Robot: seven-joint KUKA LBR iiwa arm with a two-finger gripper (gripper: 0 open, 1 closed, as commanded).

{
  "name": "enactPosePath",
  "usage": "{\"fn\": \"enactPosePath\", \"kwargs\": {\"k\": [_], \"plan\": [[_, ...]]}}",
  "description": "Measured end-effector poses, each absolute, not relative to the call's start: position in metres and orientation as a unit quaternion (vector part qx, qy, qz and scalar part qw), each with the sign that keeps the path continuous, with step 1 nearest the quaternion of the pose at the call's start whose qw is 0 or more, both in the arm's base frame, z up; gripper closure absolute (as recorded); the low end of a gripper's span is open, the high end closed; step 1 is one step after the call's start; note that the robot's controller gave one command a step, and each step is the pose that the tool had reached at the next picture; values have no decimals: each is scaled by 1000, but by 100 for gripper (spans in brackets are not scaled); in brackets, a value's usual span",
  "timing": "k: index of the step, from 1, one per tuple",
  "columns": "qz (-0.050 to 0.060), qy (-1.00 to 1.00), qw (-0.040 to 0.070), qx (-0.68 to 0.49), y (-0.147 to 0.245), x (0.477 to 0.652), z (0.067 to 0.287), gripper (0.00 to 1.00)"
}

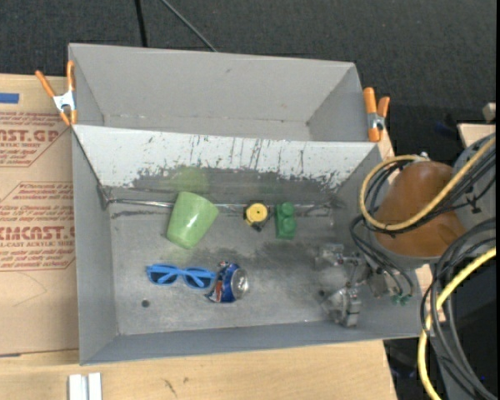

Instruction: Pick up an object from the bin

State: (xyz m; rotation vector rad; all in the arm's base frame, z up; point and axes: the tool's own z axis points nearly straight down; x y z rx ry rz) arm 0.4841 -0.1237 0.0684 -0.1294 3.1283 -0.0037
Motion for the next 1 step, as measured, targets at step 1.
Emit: {"fn": "enactPosePath", "kwargs": {"k": [1], "plan": [[-1,1000,2,-22,-158,484,101,0]]}}
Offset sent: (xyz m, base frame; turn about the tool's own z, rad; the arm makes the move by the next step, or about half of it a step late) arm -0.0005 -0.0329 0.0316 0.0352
